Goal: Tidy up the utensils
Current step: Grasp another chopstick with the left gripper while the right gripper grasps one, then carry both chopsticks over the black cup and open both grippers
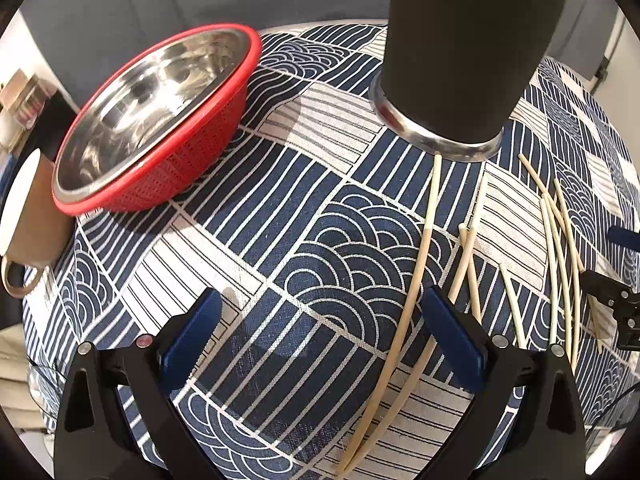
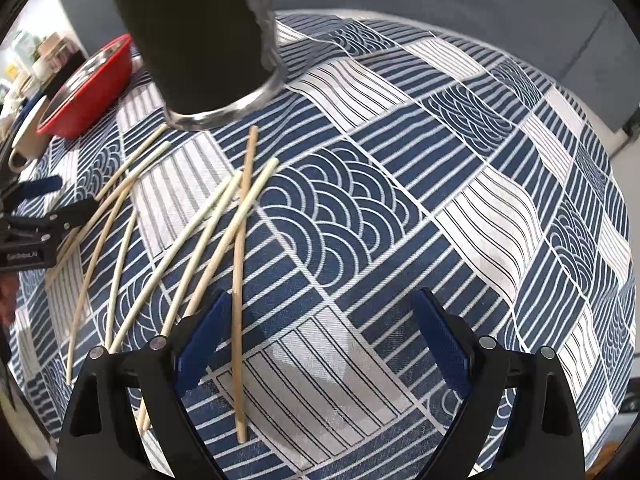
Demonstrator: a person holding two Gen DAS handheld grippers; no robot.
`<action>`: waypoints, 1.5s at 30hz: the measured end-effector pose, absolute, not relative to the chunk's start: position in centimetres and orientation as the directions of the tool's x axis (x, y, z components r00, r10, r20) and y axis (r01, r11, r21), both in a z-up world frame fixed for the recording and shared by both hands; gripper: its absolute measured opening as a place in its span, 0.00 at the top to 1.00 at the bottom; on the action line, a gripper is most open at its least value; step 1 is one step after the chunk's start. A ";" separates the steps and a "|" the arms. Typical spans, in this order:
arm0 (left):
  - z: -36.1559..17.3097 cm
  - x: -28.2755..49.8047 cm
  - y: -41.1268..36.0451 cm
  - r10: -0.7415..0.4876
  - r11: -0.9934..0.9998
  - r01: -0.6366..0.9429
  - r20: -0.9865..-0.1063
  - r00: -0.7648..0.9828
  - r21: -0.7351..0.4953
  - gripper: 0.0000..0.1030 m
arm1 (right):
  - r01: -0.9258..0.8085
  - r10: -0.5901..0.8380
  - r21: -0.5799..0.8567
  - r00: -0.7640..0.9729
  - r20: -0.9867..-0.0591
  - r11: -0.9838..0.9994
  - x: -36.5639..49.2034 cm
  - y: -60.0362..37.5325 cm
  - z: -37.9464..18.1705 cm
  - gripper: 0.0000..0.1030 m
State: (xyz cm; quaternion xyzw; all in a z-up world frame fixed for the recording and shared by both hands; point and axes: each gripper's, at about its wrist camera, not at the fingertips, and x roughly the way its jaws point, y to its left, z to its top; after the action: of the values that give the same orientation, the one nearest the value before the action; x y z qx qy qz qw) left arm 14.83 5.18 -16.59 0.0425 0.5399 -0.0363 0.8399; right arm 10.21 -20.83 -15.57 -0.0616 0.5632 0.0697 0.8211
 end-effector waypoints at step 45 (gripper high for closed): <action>-11.8 9.2 9.8 -0.088 0.994 0.094 -0.941 0.326 -0.060 0.96 | -0.065 0.142 0.126 0.425 -0.894 0.990 12.7 -27.2 -6.9 0.96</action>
State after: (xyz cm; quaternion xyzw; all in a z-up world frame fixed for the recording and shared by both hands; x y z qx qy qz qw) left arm 9.18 9.81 -11.76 0.0025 0.5777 -0.0557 0.8144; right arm 12.71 -27.17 -6.93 0.0358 0.5326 0.0613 0.8434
